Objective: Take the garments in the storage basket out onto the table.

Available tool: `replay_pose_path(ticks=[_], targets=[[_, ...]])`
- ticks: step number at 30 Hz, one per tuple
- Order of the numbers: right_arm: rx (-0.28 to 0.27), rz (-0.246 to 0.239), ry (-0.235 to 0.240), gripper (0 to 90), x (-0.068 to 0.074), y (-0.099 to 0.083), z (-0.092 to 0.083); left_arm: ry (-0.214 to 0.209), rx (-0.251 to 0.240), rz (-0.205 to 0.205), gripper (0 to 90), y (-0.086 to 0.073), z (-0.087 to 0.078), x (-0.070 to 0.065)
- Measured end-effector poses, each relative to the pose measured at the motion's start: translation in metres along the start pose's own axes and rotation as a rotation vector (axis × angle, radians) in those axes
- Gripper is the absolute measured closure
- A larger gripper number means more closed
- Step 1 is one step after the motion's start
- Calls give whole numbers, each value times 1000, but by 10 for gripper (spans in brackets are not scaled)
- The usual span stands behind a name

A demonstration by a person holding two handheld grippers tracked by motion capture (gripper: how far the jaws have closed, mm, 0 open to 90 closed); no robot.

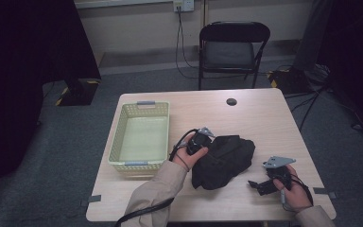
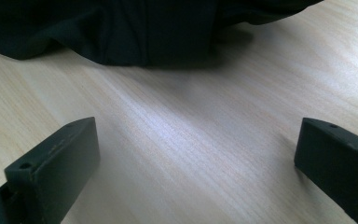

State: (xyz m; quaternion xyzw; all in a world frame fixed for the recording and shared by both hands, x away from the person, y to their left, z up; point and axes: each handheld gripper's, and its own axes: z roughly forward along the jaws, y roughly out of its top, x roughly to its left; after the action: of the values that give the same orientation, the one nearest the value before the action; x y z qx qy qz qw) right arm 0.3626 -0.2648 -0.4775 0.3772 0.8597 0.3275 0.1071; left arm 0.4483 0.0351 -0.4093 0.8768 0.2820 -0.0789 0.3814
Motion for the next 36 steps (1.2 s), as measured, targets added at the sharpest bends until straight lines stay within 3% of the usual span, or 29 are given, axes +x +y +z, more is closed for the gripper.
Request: replay_pose_path(ticks=[36], targets=[[0,0,0,0,0,0,0,-35,-16,7,27,-27,-29,1]])
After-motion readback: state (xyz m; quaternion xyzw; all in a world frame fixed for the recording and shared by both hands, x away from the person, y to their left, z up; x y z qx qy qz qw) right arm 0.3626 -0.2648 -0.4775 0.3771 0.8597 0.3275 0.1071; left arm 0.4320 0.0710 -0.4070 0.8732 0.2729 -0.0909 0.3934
